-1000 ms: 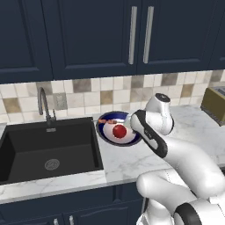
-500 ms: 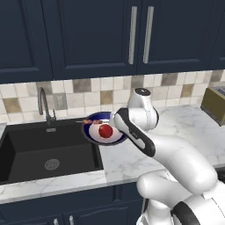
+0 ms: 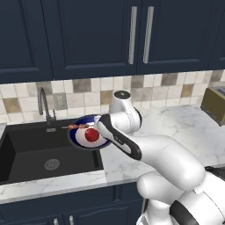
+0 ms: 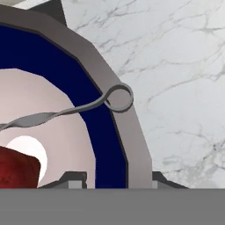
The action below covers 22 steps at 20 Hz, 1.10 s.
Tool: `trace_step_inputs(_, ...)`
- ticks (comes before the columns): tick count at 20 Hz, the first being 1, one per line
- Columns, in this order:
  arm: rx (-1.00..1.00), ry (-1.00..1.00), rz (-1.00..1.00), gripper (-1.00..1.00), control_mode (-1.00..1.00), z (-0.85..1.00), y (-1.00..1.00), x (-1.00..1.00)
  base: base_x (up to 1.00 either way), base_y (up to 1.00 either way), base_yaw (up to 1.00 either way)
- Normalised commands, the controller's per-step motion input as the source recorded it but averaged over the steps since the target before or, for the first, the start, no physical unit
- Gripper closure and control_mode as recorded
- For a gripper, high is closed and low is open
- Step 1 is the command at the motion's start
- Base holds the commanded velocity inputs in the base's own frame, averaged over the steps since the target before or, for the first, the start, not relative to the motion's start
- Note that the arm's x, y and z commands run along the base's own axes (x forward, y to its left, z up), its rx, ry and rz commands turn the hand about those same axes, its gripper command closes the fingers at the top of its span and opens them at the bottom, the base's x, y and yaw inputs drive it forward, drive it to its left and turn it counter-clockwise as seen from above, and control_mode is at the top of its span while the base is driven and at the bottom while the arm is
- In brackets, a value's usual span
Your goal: Dump the kebab skewer and onion from the bowl so the bowl can be washed. Place the bowl in the sink after clearing the leftovers.
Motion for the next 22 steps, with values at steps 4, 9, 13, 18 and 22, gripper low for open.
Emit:
trace_step_inputs(4,-0.12,0.0,0.01,1.0,-1.0,-0.03,0.59,0.05,0.0,0.0,0.0)
trace_step_inputs(9,-0.15,0.0,0.0,1.0,-1.0,-0.11,0.4,0.04,0.0,0.0,0.0)
trace_step_inputs(13,-0.17,0.0,0.01,1.0,-1.0,-0.21,0.1,0.0,0.0,0.0,0.0)
trace_step_inputs(18,-0.12,0.0,0.0,1.0,-1.0,-0.06,0.0,0.05,0.0,0.0,0.0)
trace_step_inputs(22,-0.03,0.0,0.0,1.0,-1.0,0.0,0.03,0.02,0.0,0.0,0.0)
